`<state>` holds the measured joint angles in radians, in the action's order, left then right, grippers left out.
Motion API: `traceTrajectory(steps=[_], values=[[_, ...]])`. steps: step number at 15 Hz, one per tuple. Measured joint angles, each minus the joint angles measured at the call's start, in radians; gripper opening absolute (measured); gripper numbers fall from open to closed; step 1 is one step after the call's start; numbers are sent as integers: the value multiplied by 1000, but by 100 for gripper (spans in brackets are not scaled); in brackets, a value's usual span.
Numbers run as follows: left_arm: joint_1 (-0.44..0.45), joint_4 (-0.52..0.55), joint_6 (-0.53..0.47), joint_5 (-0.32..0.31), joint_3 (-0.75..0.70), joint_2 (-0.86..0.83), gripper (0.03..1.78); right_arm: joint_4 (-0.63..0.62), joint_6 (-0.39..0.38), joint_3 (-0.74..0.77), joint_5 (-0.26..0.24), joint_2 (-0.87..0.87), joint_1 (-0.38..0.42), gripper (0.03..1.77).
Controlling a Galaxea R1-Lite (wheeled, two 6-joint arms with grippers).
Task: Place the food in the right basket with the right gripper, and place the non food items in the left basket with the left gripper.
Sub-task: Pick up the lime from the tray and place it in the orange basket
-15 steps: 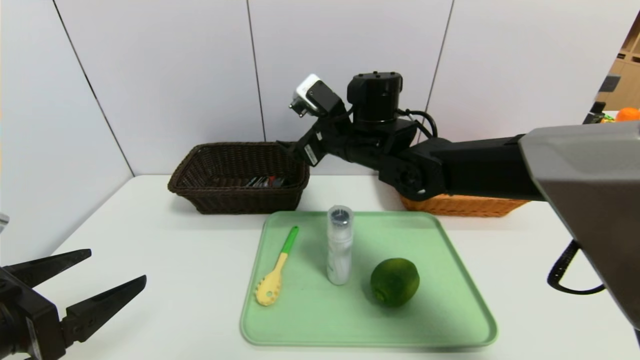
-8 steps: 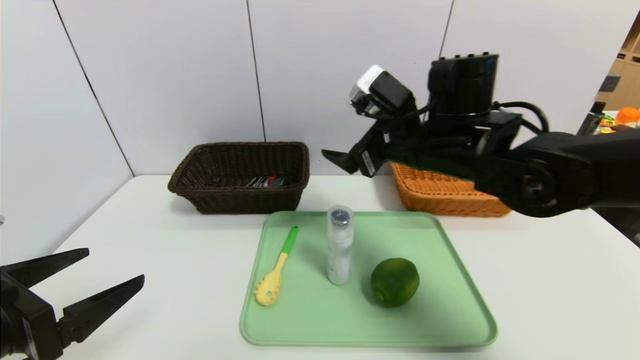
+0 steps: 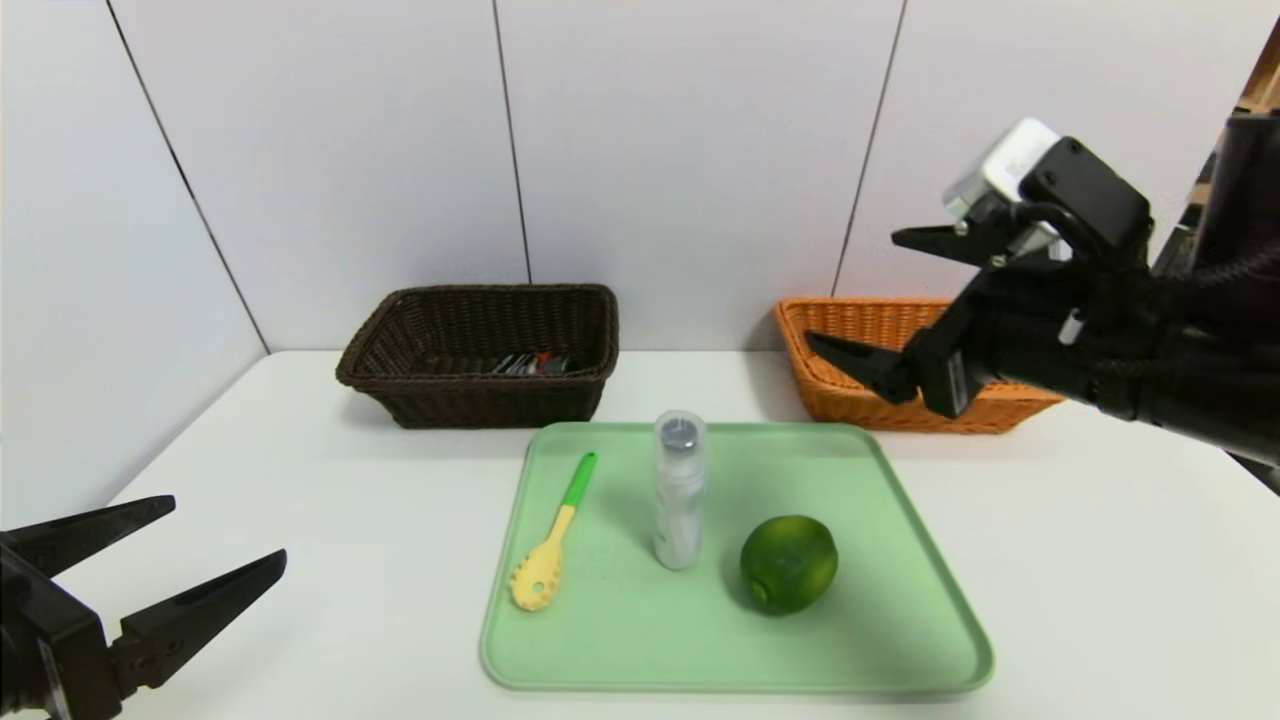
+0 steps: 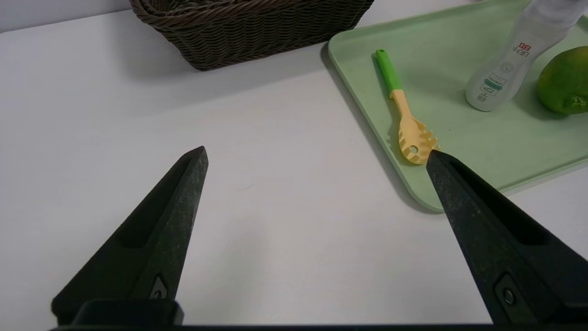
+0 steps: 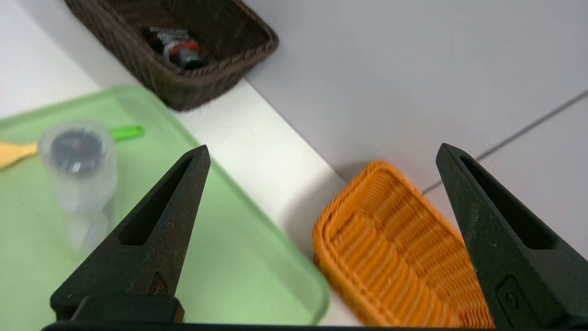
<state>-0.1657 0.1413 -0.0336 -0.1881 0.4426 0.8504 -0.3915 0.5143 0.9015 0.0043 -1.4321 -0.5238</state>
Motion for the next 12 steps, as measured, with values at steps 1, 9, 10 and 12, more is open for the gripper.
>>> traceTrajectory(steps=[1,9,10,12], values=[[0,-1,0,-1,-1,-3,169,-3,-2,-58,-17,36,0,169],[0,-9,0,-3,-24,-57,169,-132,0,-304,130,152,17,169],[0,-10,-1,-2,-26,-66,169,-129,13,-297,140,156,21,169],[0,-11,-1,-1,-30,-80,169,-124,34,-274,96,160,23,169]])
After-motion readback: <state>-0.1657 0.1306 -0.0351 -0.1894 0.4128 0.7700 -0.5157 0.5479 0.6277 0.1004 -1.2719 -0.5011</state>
